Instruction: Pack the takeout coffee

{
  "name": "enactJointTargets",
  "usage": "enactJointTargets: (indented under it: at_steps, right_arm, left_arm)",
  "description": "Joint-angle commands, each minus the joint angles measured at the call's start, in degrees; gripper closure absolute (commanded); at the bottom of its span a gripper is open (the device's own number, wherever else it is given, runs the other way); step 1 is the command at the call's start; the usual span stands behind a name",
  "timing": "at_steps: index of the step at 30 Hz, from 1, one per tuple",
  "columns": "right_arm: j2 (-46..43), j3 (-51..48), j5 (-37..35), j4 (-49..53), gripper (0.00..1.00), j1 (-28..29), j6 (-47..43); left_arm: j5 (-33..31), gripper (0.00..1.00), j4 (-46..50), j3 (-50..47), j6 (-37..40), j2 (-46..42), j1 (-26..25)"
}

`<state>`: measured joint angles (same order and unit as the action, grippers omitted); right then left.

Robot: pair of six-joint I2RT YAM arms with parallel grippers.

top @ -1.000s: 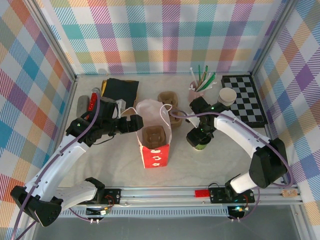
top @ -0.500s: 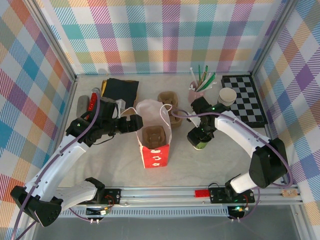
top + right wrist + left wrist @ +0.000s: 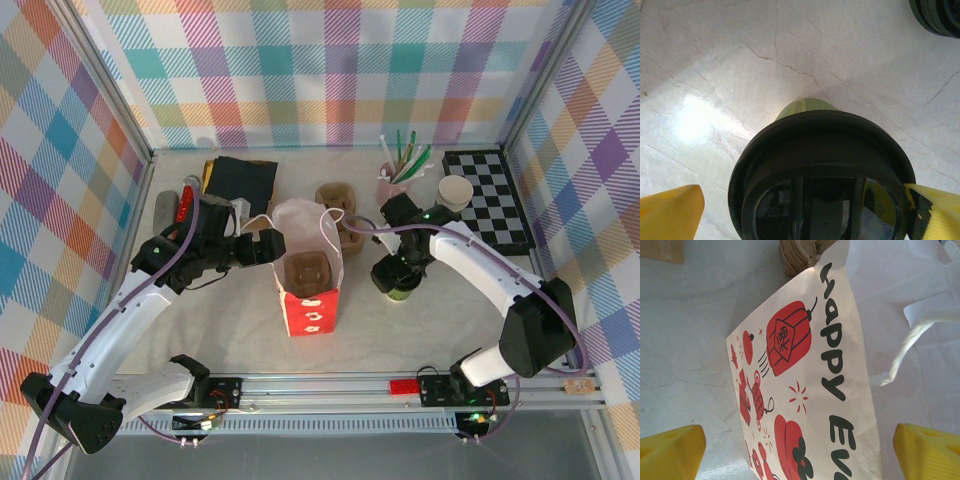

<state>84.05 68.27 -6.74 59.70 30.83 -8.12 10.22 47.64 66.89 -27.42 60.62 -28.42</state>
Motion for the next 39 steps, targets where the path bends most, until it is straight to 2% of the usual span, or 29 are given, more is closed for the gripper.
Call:
enactJointTargets:
  at_steps: [1,11,39]
  right_arm:
    - [-1.57,2.63,0.37,2.17,0.01,0.7,1.82]
    - [-1.72,3.53,-4.32,3.9,0.01,1.09,0.18]
    - [1.79,-1.62,-3.72,0.15,0.01,0.39,-1.46]
  left_arm:
    - [-0.3,0.04,-0.53,0.65,0.34,-0.49,0.03]
    - [0.14,0.04,-0.88,0.6,0.35,-0.41,0.31]
    - [0.06,0.04,-0.35,0.43,0.32,-1.75,0.51]
